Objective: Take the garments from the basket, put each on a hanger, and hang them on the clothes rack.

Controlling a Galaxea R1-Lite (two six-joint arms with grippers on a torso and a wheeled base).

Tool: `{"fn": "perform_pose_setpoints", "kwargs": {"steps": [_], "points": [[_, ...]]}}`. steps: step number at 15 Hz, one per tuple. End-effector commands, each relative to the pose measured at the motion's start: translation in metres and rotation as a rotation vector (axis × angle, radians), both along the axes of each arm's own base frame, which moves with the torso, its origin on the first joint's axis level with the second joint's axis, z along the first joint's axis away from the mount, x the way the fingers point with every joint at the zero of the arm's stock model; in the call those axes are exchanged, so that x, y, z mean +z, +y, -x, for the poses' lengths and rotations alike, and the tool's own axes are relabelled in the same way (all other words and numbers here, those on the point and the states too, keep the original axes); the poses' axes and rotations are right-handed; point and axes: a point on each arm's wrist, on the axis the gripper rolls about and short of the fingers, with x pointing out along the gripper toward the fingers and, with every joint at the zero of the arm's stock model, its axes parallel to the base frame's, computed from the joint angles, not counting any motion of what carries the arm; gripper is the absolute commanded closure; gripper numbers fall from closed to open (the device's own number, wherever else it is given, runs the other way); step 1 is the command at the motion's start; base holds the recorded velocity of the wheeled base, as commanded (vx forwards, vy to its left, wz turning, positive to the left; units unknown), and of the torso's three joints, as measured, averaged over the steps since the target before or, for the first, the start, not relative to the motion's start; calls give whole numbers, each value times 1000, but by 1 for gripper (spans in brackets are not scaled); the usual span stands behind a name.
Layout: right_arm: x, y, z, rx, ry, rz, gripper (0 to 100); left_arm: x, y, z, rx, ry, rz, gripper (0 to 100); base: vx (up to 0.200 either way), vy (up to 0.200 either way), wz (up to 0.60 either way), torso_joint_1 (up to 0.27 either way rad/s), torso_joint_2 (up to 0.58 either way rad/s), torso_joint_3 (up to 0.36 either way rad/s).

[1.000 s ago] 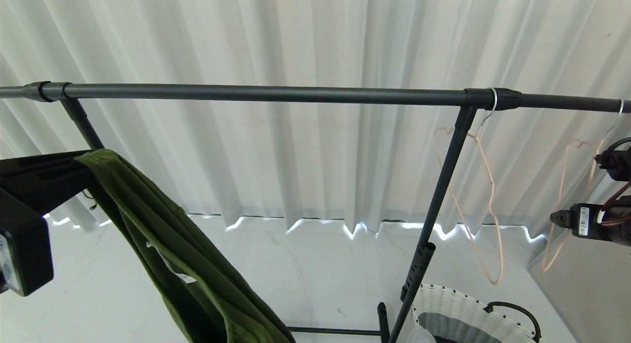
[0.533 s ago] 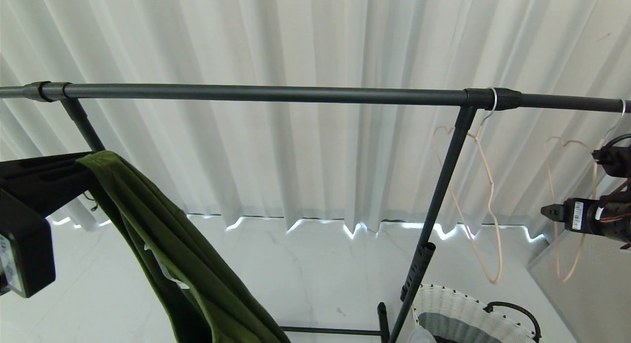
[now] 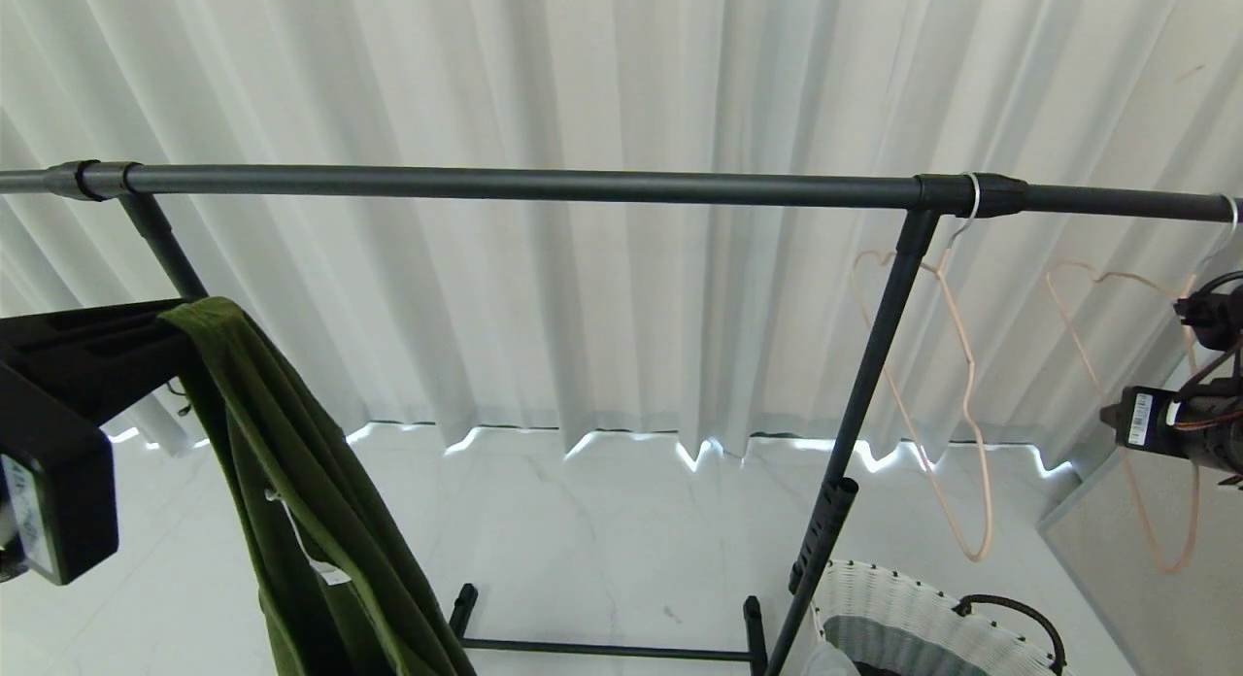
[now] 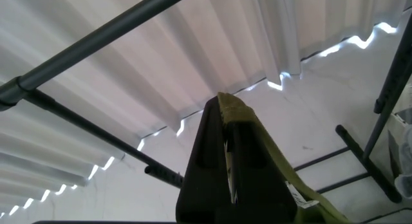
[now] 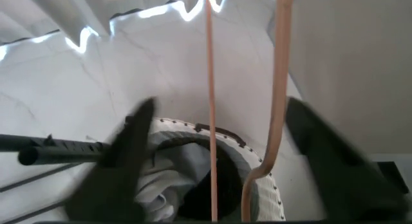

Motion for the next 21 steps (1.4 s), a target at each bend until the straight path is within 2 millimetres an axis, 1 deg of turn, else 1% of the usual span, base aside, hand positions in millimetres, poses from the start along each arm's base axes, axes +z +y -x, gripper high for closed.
{"fn": "perform_pose_setpoints", "kwargs": {"steps": [1,7,9,11,15,17,19,21], "points": [[-1,-2,-1,-5,1,-1,100,-1,-2,-2,0,5,-8,100,0,0,0,0,0,0],[2,-2,1,1,-8,-6,100,0,-2,-1,0,3,-5,100,0,0,0,0,0,0],[6,-2,3,1,-25,-6,100,-1,-2,-1,0,4,-5,100,0,0,0,0,0,0],[14,-1,9,15,-64,-14,100,-1,-2,-1,0,3,-4,100,0,0,0,0,0,0],[35,0,28,59,-152,-32,100,-1,0,0,0,2,-1,100,0,0,0,0,0,0],[41,1,41,69,-186,-32,100,-1,1,1,0,1,0,100,0,0,0,0,0,0],[41,2,54,75,-193,-27,100,-1,1,1,0,1,0,100,0,0,0,0,0,0],[36,3,74,79,-191,-25,100,0,2,1,0,-1,1,100,0,0,0,0,0,0]]}}
